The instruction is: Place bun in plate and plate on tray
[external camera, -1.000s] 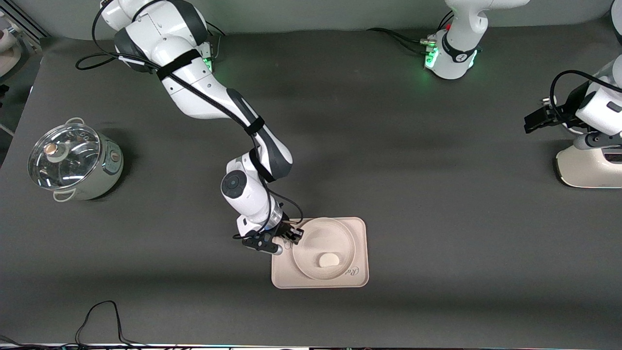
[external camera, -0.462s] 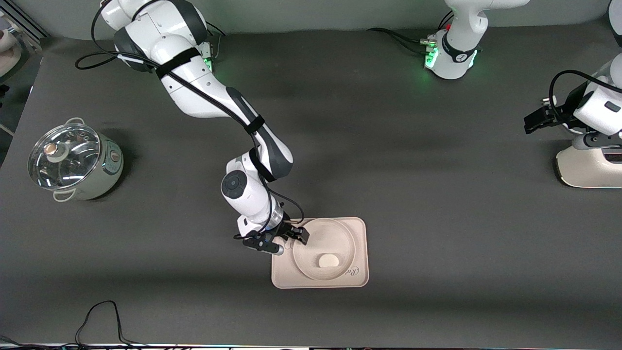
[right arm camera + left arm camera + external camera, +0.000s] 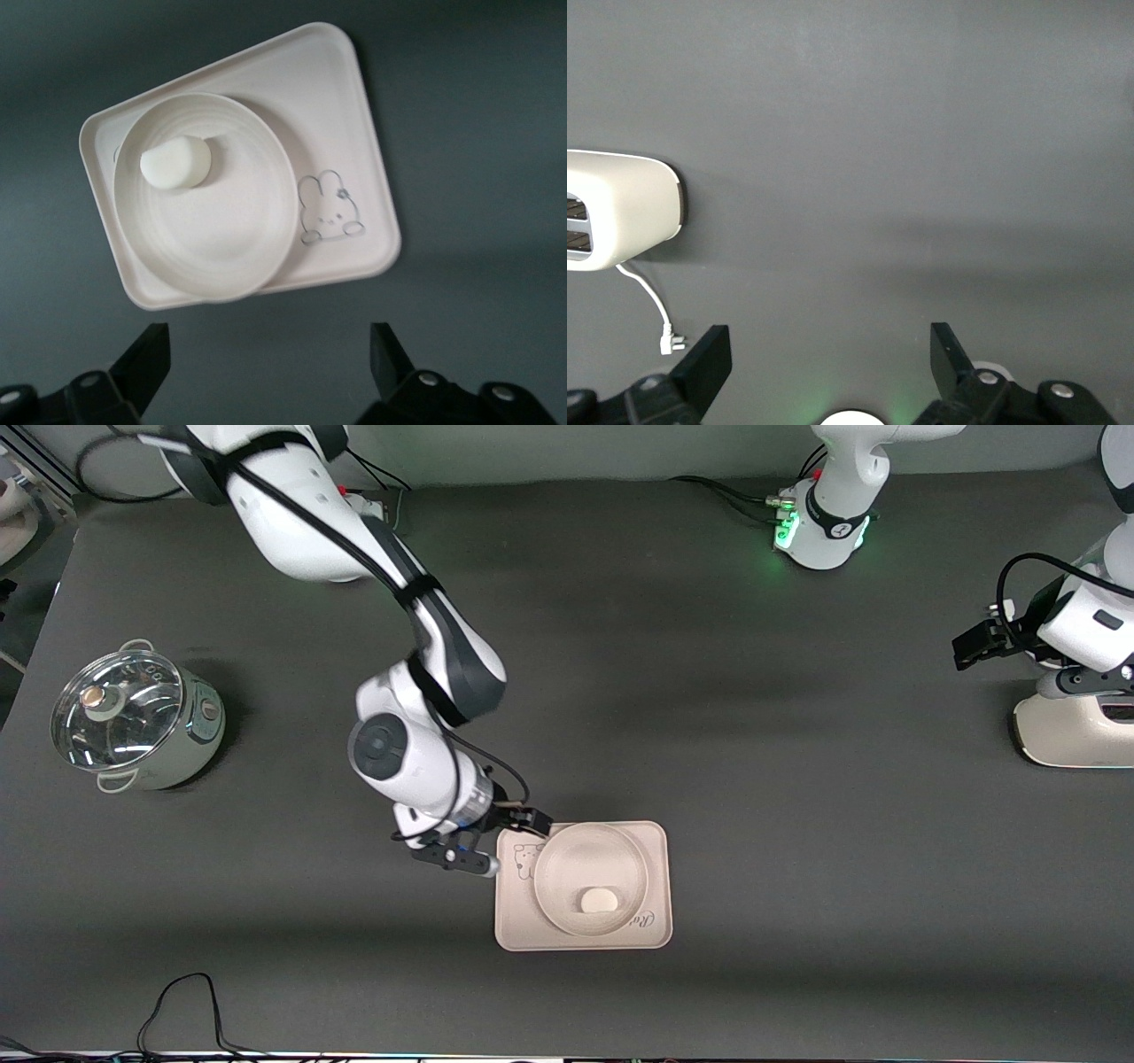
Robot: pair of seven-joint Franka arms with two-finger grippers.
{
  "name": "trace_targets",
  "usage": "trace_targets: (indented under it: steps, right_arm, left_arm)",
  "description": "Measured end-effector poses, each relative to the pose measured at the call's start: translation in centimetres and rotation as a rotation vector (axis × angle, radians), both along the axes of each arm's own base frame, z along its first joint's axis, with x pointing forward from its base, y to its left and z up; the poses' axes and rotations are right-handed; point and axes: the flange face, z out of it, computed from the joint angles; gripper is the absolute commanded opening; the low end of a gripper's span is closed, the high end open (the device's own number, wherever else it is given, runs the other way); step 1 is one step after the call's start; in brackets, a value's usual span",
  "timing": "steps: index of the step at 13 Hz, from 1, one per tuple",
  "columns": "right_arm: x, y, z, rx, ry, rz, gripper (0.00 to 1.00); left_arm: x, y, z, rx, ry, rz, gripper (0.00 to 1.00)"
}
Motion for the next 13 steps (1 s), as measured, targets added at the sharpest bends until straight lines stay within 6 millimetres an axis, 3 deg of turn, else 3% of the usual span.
trace_targets:
  steps: [3, 5, 7, 10, 13]
  right_arm:
    - [-1.3, -6.2, 8.8, -0.074, 0.053, 0.062, 1.0]
    - [-2.5, -13.5, 14.3, -0.074, 0.052, 0.108, 1.0]
    - [-4.2, -20.6, 18.4, -0.065, 0.048, 0.168, 1.0]
    - [-6.8, -28.8, 22.7, -0.099, 0.034, 0.248, 1.0]
    - [-7.9, -32.9, 24.0, -0.169, 0.023, 0.312, 1.0]
  left_arm:
    - [0.2, 0.1, 0.0, 0.001, -0.001, 0.001, 1.0]
    - [0.3, 0.2, 0.4, 0.001, -0.01, 0.002, 1.0]
    - [0.3, 0.2, 0.6, 0.001, -0.013, 0.003, 1.0]
    - [0.4, 0.2, 0.7, 0.001, -0.017, 0.003, 1.0]
    - [0.5, 0.3, 0.7, 0.001, -0.016, 0.005, 1.0]
